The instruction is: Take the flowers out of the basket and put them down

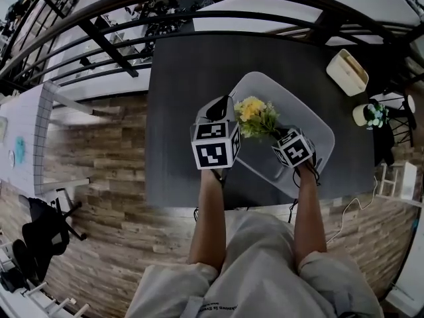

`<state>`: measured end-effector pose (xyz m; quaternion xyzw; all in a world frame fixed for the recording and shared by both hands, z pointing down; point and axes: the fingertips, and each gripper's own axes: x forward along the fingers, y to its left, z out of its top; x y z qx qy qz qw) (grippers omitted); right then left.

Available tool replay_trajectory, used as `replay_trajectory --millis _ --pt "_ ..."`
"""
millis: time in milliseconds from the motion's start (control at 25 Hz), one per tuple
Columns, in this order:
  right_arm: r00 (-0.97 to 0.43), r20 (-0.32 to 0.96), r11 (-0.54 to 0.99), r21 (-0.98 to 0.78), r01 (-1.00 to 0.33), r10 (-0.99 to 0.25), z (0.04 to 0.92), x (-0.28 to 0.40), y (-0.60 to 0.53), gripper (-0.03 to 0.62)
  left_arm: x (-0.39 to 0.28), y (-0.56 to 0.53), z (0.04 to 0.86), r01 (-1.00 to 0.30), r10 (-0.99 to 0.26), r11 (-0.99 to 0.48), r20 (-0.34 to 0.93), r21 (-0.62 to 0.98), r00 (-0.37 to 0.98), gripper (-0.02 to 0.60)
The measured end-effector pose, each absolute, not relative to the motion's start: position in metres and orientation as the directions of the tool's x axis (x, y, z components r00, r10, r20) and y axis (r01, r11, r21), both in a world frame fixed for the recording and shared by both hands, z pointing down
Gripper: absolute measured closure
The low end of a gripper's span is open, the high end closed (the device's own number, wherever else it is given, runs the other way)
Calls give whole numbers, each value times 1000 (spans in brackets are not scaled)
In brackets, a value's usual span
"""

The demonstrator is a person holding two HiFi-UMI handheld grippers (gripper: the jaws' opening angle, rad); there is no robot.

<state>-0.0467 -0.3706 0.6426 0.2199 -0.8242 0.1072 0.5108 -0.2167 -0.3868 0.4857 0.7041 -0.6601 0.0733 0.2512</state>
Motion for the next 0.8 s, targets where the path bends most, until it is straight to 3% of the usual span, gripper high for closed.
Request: replay_trajectory --millis 800 --pt "-530 729 840 113 -531 -433 528 -29 -347 516 -174 -332 473 -978 -898 4 432 208 89 554"
